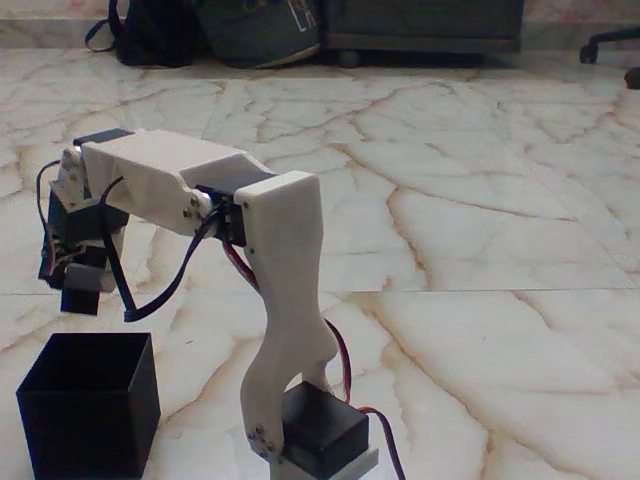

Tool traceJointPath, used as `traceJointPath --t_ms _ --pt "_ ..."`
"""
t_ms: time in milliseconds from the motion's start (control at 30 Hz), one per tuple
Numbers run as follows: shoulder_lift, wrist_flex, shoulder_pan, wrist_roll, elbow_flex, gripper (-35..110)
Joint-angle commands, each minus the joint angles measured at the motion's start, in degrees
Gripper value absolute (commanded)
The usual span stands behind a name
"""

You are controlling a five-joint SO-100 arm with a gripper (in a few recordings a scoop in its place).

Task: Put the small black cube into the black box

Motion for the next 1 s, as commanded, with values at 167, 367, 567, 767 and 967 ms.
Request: traceJointPath --t_ms 167,367,567,767,967 --pt "-4.39 -5.8 -0.18 3.6 4.22 0" --pt "-5.8 -8.7 -0.09 4.57 4.83 7" --pt "-1.67 -7.65 1.93 2.2 6.68 8" --pt "10.46 -5.98 13.62 -7.21 16.44 8" --pt "16.52 -5.36 27.95 -16.79 25.66 8"
